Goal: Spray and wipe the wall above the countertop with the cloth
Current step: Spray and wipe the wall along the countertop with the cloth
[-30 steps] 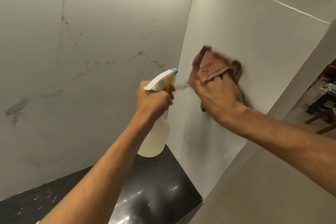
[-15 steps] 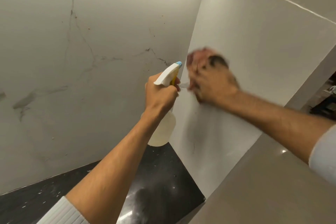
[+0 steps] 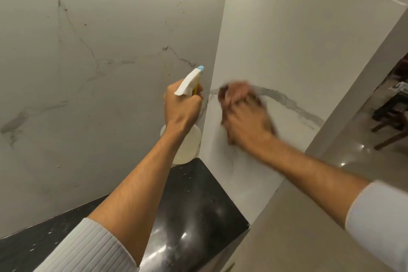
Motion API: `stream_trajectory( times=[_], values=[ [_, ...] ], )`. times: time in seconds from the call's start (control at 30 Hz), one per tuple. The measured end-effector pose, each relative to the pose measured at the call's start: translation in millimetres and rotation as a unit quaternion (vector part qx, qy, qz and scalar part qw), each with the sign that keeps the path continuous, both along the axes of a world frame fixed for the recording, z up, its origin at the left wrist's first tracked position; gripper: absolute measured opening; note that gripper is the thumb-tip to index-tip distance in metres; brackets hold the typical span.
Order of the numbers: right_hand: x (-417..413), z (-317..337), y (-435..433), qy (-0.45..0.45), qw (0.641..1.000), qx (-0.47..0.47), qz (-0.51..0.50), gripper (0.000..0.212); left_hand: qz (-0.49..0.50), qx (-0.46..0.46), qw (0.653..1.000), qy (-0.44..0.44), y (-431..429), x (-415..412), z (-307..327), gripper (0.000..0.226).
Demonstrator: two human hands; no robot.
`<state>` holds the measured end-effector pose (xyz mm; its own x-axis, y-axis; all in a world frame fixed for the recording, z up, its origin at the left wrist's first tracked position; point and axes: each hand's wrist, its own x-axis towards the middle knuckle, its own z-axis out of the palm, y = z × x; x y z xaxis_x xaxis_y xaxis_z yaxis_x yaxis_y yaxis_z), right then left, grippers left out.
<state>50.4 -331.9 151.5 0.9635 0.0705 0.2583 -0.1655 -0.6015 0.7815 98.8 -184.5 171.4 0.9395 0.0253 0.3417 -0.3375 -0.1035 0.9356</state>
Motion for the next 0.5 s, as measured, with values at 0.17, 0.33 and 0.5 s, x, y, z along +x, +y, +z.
stream_trajectory(
  times=[0.17,0.33,0.5],
  values=[
    [29.4,123.1,8.0,-0.206,0.975,-0.083,0.001,0.057,-0.021,-0.005,1.0,-0.016,-5.2,-2.9,-4.0,0.022],
    [-15.2,-2.6,-0.9,-0.042,0.993,-0.109,-0.011,0.076,-0.039,-0.026,0.999,0.0,-16.2,-13.2,-20.9,0.025],
    [-50.8,-81.6,-13.9,0.107,0.977,-0.184,0.005,0.08,-0.044,-0.027,0.999,0.009,-10.8,-25.6,-40.0,0.035]
  ],
)
